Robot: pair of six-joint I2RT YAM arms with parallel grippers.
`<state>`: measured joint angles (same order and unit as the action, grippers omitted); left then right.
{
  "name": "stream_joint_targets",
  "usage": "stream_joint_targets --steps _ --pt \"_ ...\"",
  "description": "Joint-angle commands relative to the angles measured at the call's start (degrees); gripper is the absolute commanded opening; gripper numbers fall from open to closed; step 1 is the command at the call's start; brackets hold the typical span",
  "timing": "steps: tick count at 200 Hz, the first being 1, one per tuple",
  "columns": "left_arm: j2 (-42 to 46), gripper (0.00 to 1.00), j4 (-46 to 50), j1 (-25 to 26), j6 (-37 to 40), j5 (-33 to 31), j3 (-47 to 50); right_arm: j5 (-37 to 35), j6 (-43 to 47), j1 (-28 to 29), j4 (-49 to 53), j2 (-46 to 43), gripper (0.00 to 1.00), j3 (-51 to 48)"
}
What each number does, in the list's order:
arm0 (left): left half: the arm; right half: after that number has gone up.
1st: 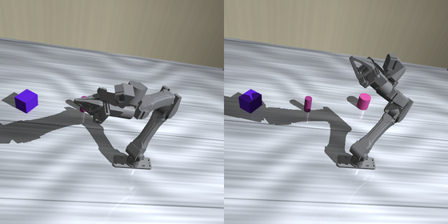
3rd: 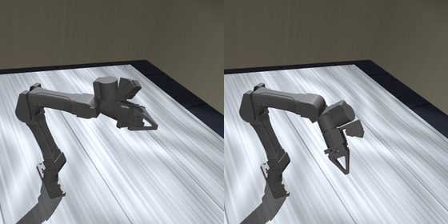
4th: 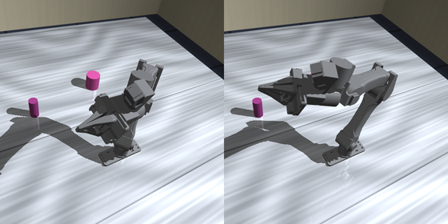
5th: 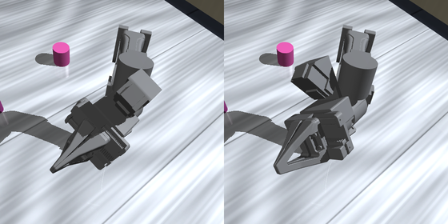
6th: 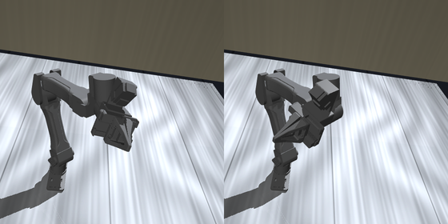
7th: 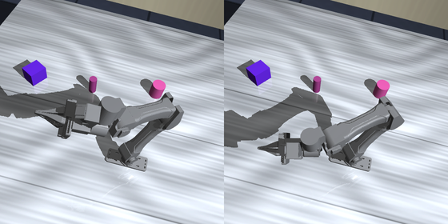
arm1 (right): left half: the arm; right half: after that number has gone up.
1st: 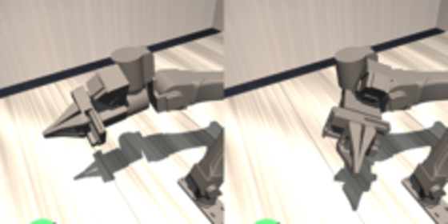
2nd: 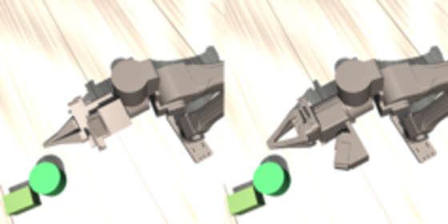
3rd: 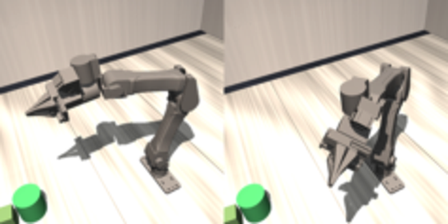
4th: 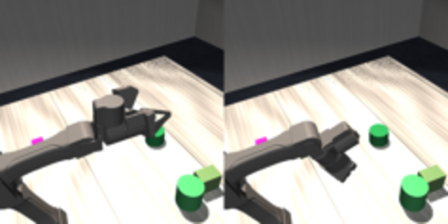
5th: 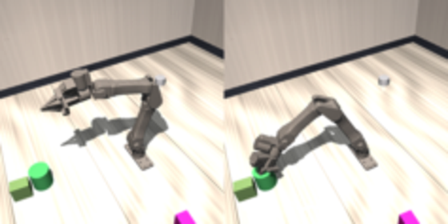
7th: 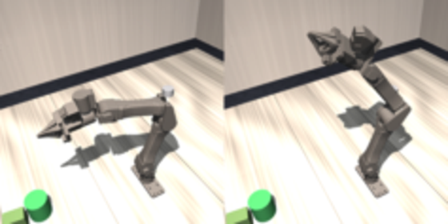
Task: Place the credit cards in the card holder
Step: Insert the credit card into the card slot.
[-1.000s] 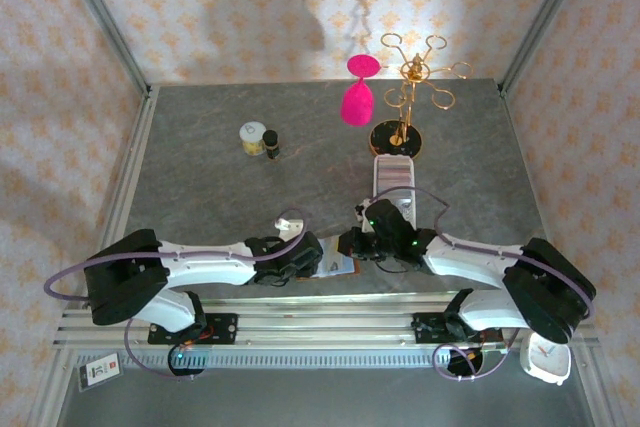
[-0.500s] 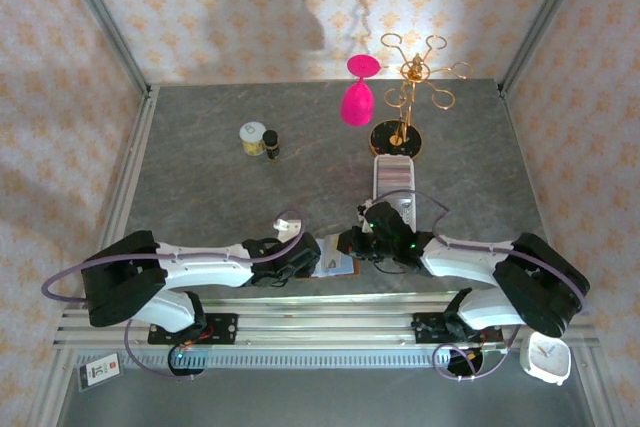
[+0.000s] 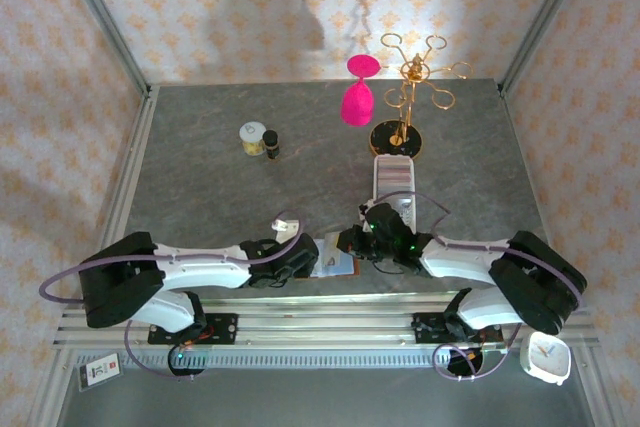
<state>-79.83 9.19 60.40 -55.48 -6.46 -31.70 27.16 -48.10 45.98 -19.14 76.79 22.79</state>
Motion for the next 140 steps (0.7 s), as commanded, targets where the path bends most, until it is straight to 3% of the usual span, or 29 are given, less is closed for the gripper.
stream_joint_targets --steps 1,140 --pt "0.5 0.40 2.6 0.3 -0.3 0.2 2.0 -1.6 -1.4 0.3 -3.2 0.7 0.00 -1.1" --pt "1.5 0.40 1.2 0.3 -0.8 1.0 2.7 -1.8 -3.1 0.4 -12.4 3.1 0.00 -3.0"
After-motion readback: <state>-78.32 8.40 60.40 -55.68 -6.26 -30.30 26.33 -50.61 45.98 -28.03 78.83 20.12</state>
